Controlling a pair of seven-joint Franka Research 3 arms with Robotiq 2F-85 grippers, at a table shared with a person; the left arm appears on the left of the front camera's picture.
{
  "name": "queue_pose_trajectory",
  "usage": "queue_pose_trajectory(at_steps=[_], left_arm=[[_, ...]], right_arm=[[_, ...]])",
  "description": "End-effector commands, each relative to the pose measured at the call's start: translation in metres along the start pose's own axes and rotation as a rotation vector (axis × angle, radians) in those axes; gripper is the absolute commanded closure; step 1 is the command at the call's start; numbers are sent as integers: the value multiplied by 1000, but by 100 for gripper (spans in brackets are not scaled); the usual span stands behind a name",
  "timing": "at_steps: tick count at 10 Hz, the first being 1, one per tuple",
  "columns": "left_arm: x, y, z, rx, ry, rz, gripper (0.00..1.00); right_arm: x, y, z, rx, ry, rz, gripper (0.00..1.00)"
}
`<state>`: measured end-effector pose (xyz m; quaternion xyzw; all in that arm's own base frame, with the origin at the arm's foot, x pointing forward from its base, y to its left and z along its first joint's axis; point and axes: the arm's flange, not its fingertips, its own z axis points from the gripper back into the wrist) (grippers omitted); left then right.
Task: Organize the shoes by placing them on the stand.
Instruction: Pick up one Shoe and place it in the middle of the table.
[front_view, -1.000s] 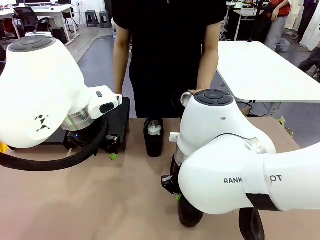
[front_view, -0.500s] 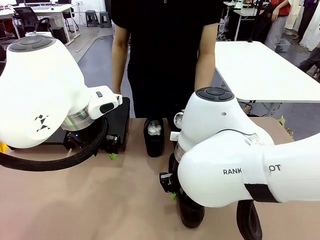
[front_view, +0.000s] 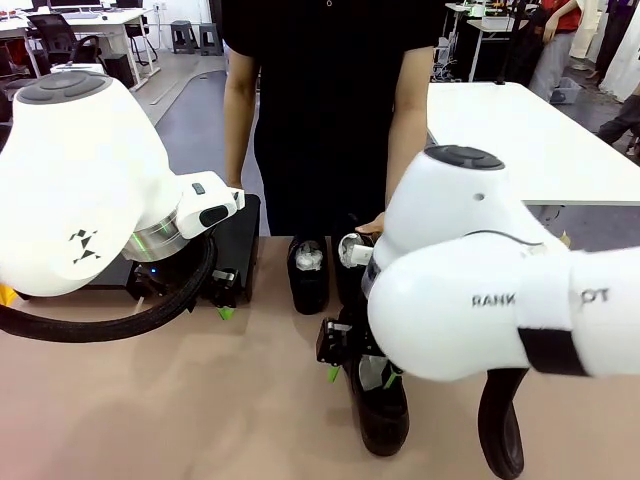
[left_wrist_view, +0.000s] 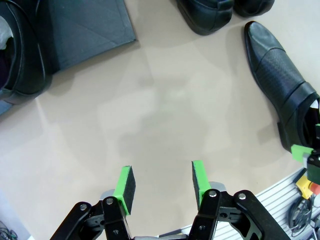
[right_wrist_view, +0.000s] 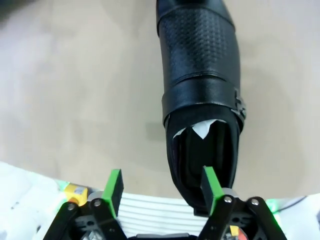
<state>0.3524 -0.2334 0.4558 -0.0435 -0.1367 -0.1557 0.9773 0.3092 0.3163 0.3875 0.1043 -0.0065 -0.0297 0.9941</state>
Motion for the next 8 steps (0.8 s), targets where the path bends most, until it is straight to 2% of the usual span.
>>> queue_pose_trajectory(at_steps=[1,2,3,8], left_arm=[[0,0,1,3,-1,13,39],[0,0,1,3,-1,13,39],[0,0,1,3,-1,13,39],[0,0,1,3,-1,13,39]], right_arm=[[-6,-16,14,79,62,12,0],[-9,-19,18,88,111,33,0],[1,-4,8,32,23,0,0],[1,-4,8,32,23,0,0]])
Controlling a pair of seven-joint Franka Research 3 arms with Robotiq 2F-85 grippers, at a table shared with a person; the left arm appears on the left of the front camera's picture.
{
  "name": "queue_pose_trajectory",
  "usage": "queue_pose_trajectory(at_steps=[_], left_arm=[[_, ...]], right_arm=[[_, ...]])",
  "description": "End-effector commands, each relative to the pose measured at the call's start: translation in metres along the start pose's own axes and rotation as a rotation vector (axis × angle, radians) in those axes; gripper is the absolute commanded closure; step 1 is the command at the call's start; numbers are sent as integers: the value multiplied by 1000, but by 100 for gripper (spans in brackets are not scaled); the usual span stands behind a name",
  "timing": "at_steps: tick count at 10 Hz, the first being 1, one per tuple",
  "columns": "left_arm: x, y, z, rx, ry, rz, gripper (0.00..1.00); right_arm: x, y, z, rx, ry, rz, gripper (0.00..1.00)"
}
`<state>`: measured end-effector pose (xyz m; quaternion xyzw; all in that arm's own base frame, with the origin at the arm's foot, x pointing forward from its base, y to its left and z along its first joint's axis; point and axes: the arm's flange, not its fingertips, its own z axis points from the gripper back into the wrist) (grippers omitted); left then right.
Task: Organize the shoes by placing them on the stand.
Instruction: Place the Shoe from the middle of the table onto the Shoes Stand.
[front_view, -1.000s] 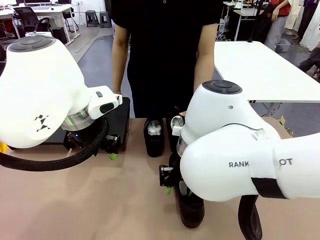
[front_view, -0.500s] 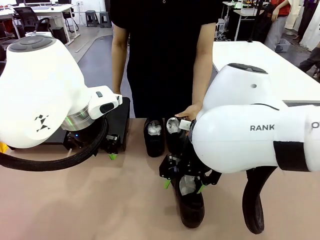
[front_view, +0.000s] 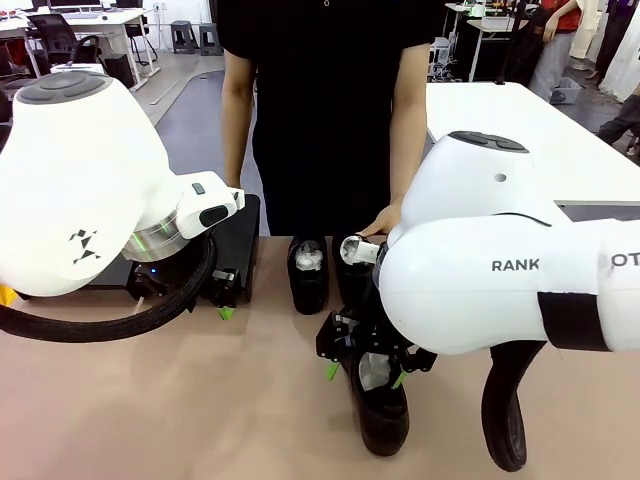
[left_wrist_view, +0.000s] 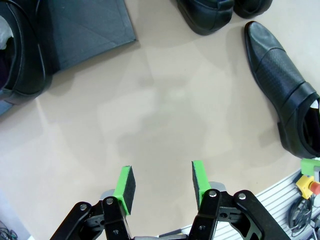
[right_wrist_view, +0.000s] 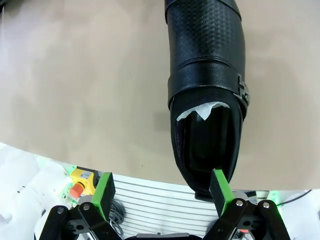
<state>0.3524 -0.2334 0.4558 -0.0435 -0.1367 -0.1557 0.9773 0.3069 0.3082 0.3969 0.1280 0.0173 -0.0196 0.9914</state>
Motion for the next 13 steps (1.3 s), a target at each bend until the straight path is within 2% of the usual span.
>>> queue_pose_trajectory(at_steps=[1,6,7,8,9,11,13], left_arm=[[0,0,1,3,-1,12,39],[0,0,1,3,-1,12,39],[0,0,1,3,-1,12,39],[0,0,1,3,-1,12,39],[0,0,1,3,-1,12,39],[0,0,1,3,-1,12,39],[0,0,1,3,-1,12,39]], right_arm=[[3,2,-3,-15,-28,-15,0],[3,2,-3,-15,-28,-15,0],[0,0,0,0,-1,-1,0],[-14,-14,30,-27,-52,32,0],[-24,-39,60,-68,-93,-5,0],[-24,-94,97,-132,-149,-45,0],[-20,-157,114,-161,-110,-53,0]])
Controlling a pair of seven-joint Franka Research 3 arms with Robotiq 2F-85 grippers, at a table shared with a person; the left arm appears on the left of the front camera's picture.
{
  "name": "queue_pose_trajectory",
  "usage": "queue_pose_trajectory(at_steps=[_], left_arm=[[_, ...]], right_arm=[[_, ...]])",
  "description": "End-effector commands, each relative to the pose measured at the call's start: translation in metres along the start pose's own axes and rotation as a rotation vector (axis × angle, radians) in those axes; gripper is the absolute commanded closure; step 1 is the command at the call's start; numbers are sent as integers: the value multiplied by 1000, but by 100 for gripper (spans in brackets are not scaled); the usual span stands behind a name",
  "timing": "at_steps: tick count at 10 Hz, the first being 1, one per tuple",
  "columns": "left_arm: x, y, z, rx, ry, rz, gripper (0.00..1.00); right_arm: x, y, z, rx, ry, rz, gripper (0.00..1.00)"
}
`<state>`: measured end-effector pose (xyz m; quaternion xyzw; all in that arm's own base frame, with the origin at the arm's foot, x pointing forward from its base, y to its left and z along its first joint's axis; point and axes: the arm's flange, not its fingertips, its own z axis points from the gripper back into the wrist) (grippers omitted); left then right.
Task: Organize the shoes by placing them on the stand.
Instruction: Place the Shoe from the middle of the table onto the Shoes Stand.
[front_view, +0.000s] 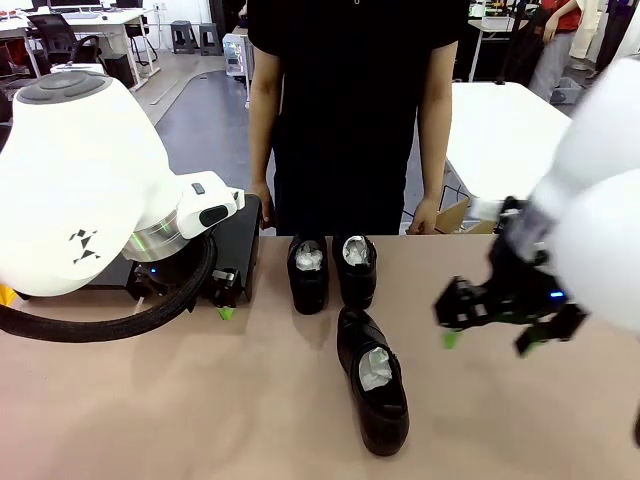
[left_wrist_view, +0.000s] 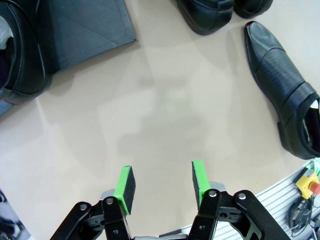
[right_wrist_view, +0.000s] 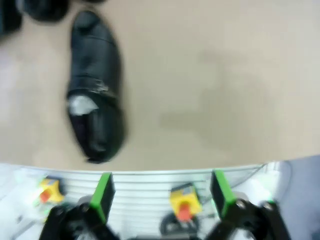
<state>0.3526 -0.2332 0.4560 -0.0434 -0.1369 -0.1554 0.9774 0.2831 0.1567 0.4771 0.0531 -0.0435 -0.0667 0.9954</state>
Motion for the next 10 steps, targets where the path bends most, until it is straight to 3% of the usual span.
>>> queue_pose_trajectory(at_steps=[1,4,5,6,7,8,10], left_arm=[[0,0,1,3,-1,12,39],[0,0,1,3,-1,12,39],[0,0,1,3,-1,12,39],[0,0,0,0,0,0,39],[5,-27,-3,-42,12,-24,39],[30,-139,19,-48,23,15,39],[36,-154,17,-35,70,39,39]], right_arm=[[4,-64,-7,-18,41,14,0],[6,-111,-14,23,38,-21,0],[10,-114,-18,57,33,-88,0],[32,-95,16,27,40,-42,0],[32,-95,16,27,40,-42,0],[32,-95,16,27,40,-42,0],[32,-95,16,27,40,-42,0]])
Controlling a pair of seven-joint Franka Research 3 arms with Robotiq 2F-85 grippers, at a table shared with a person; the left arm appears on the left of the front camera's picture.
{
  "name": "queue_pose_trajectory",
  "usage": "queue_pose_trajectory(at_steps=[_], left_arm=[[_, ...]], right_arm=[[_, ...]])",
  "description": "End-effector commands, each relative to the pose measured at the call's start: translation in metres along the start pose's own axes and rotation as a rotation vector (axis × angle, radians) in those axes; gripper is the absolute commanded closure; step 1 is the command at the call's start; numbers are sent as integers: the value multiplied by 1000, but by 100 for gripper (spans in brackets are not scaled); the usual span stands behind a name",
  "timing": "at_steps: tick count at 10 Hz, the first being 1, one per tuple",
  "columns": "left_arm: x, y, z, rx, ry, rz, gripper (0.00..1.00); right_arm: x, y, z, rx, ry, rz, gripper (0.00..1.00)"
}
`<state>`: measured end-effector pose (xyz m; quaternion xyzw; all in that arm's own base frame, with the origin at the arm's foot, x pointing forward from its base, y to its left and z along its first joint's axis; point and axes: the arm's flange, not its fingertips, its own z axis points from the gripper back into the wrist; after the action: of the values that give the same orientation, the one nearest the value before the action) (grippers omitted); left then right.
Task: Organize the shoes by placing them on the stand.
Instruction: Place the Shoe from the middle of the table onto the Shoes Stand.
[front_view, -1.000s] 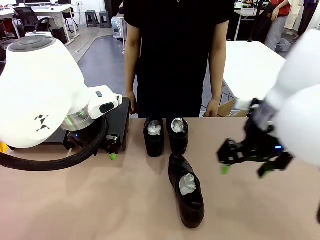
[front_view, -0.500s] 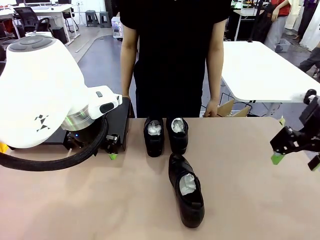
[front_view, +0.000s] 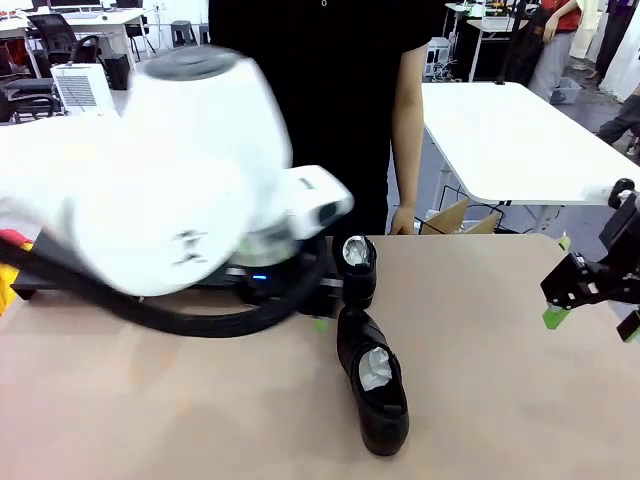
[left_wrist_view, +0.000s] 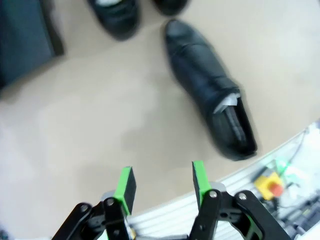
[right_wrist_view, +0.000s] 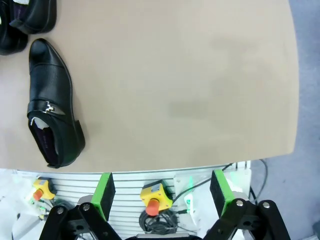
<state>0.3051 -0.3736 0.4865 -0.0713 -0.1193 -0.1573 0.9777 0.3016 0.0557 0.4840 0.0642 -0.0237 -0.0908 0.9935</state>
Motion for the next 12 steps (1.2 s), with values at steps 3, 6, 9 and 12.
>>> queue_pose_trajectory(at_steps=[3,6,9,12], left_arm=[[8,-26,-2,-15,33,23,39],[19,-29,-8,-14,61,47,39],[34,-86,-40,-131,91,119,39],[36,-125,-54,-95,186,237,39]], right_arm=[[-1,1,1,9,2,10,0],[-1,1,1,9,2,10,0],[-1,1,1,9,2,10,0],[-1,1,1,9,2,10,0]])
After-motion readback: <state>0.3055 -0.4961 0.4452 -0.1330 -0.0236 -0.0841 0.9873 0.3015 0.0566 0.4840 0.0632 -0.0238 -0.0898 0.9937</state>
